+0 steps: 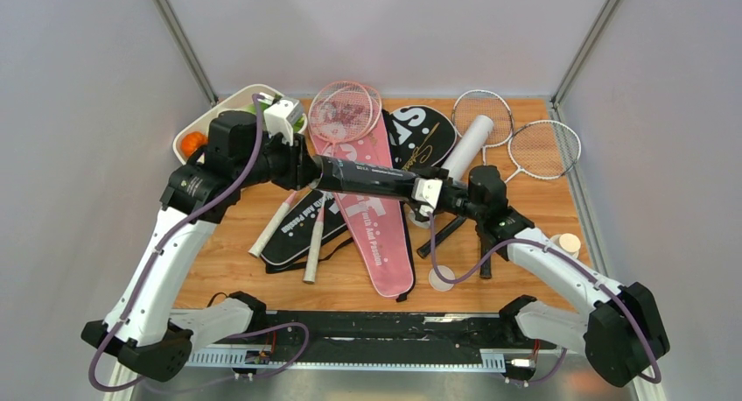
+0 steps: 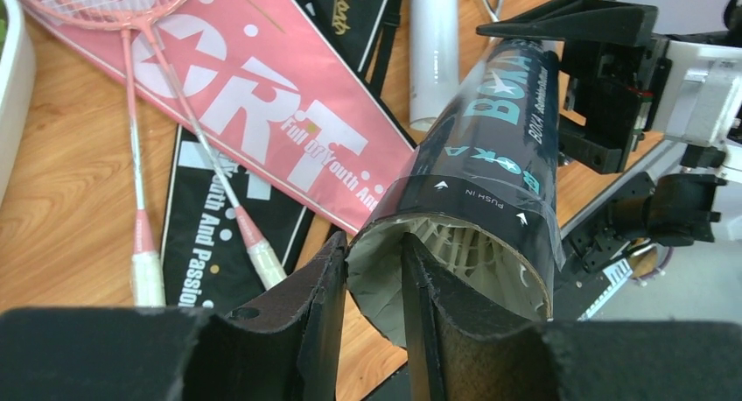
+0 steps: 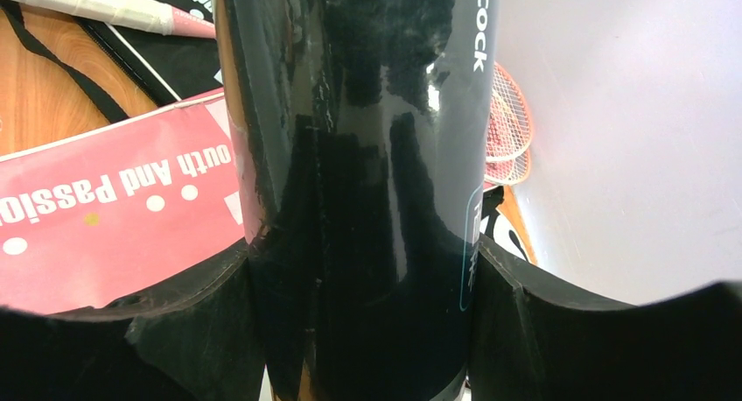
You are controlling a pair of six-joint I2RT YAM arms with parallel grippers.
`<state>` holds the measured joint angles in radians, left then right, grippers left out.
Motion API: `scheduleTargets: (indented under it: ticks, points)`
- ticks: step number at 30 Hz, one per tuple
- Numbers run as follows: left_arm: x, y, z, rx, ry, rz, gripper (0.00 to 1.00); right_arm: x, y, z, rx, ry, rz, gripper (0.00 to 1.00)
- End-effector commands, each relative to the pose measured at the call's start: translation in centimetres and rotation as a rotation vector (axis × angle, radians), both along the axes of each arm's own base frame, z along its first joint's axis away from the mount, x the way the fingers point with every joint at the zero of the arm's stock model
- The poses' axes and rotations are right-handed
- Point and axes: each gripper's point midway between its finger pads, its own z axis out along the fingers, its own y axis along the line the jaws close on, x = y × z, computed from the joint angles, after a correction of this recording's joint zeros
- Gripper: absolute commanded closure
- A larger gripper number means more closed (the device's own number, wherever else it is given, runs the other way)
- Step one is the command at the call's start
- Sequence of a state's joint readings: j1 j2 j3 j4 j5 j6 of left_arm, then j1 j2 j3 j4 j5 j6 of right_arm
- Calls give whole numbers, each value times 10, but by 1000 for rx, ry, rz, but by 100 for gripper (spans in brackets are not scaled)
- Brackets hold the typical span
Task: Pack up the badminton gear
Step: Place the shuttlecock at the shuttle tube.
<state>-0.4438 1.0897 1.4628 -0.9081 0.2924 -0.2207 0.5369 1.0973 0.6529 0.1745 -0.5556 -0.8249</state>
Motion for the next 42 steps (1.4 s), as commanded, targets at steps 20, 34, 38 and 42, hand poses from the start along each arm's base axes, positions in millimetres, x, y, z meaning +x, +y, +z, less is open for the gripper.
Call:
scheduleTargets:
  ticks: [20, 34, 38, 42]
  points:
    - [-18, 11, 44, -54, -96, -1, 49, -19, 18, 68, 161, -163, 118, 100]
    - [-64, 21, 103, -183, -229, -23, 50, 5, 2, 62, 219, -46, -35, 100]
    - [-70, 18, 90, -240, -244, -35, 54, 18, -9, 70, 290, 33, -154, 100]
    - [-63, 1, 52, -265, -199, -81, 57, 39, -32, 96, 396, 82, -351, 100]
